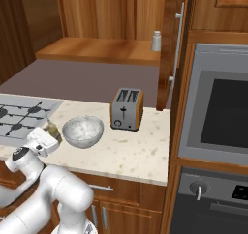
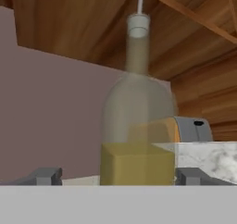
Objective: Retrieve the bottle and the shaker from the cabinet and place them next to the mixing bowl on the counter. Then add garlic from the fridge to the mixing bowl.
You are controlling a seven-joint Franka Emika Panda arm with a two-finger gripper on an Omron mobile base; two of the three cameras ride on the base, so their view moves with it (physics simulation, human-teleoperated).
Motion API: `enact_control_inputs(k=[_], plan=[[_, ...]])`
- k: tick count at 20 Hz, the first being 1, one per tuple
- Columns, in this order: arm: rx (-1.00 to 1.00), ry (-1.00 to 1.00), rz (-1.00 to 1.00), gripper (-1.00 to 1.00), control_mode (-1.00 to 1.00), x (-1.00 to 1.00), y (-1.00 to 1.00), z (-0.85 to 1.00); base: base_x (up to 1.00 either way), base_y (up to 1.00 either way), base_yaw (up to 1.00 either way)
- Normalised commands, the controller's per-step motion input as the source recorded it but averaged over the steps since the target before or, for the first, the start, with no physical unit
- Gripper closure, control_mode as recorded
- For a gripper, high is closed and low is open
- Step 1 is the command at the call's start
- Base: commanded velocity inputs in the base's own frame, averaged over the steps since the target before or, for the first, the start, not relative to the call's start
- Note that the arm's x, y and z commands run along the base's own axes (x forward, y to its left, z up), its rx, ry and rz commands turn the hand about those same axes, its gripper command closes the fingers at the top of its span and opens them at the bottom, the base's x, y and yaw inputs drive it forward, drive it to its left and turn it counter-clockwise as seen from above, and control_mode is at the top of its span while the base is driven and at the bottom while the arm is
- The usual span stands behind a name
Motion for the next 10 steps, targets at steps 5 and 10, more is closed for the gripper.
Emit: enact_control_inputs(k=[5, 10], plan=[[0.05, -0.10, -0.01, -1.00, -1.00, -0.21, 0.00, 0.34, 0.00, 0.00, 0.00], [0.12, 0.01, -0.05, -1.00, -1.00, -0.73, -0.03, 0.27, 0.00, 0.00, 0.00]])
